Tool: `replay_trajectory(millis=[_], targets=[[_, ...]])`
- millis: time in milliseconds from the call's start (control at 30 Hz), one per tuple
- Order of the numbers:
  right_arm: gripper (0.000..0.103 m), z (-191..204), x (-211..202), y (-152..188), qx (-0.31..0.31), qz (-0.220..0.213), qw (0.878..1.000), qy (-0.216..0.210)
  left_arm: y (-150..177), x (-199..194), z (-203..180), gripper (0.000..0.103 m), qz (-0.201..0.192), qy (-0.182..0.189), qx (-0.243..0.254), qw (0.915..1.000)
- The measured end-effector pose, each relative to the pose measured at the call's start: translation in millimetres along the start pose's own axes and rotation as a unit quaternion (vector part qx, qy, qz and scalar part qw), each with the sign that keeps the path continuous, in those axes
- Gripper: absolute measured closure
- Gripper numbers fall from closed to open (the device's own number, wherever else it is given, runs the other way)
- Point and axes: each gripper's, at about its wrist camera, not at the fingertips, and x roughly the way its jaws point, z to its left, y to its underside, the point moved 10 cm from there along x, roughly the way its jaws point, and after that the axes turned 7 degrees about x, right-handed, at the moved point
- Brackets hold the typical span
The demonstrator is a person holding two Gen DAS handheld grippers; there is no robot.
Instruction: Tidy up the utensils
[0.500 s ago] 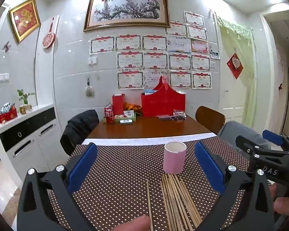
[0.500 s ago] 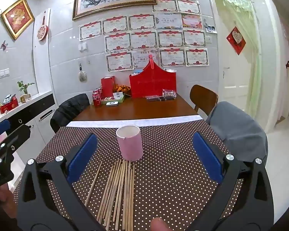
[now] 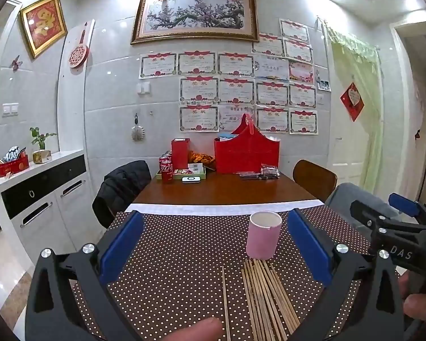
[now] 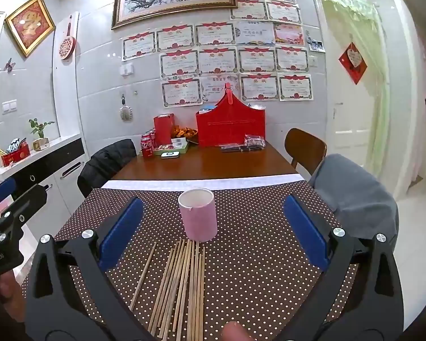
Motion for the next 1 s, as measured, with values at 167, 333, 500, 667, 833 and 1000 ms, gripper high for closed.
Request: replay_trajectory(millis=[167, 333, 500, 667, 833, 1000], targets=[[0.006, 1, 2, -1, -0.004, -0.001, 1.000, 0.000, 3, -1, 5, 0.004, -0.004, -0.001, -0.006, 1.0000], [0.006, 3, -1, -2, -0.009, -0.010, 1.000, 0.000, 7, 0, 5, 0.004, -0.002, 0.000, -0.009, 1.0000], [0.006, 3, -2, -5, -0.009, -0.013, 1.000, -0.002, 8, 1, 4, 0.004, -0.003, 0.000, -0.008, 1.0000], [0.006, 5, 0, -4, -0.009, -0.012, 1.000, -0.004, 11, 2, 3, 0.004, -0.002, 0.003, -0.008, 1.0000], [0.006, 6, 2, -2, -0.008, -0.011, 1.000, -0.007, 15, 4, 2, 0.004, 0.004, 0.002, -0.007, 1.0000], [0.006, 7, 3, 0, -0.008, -0.013, 1.000, -0.006, 19, 5, 0, 0.004, 0.007, 0.004, -0.008, 0.9999]])
